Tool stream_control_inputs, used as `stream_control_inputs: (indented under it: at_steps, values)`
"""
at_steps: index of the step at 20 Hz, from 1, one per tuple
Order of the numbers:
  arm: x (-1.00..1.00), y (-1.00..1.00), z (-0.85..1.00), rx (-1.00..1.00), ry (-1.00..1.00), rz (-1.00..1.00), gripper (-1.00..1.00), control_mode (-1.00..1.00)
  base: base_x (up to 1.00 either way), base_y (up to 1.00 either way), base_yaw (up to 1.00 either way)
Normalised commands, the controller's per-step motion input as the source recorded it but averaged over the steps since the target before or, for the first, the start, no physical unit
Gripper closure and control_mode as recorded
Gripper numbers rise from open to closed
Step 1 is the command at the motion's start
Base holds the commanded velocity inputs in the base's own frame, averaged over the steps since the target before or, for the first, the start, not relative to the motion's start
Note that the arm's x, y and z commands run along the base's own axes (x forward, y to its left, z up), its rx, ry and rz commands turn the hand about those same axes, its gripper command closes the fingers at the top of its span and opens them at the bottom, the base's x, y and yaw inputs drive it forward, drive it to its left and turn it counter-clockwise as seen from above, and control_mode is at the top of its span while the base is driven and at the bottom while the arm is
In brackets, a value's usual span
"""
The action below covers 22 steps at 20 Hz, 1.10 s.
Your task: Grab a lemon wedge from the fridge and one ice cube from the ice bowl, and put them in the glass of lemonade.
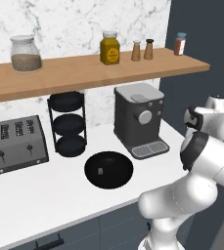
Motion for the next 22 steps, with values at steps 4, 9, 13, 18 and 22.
stream_control_inputs:
  at_steps: [4, 9, 13, 18, 22]
  values:
    - [0.08, 0.00, 0.01, 0.00, 0.00, 0.00, 1.00, -1.00, 0.00, 0.00, 0.00]
    - [0.00, 0.02, -0.15, 0.00, 0.00, 0.00, 1.00, -1.00, 0.00, 0.00, 0.00]
    - [0.04, 0.02, -0.19, 0.00, 0.00, 0.00, 1.00, -1.00, 0.00, 0.00, 0.00]
    - [0.00, 0.00, -0.02, 0.00, 0.00, 0.00, 1.00, -1.00, 0.00, 0.00, 0.00]
    - [0.00, 0.00, 0.00, 0.00, 0.00, 0.00, -1.00, -1.00, 0.00, 0.00, 0.00]
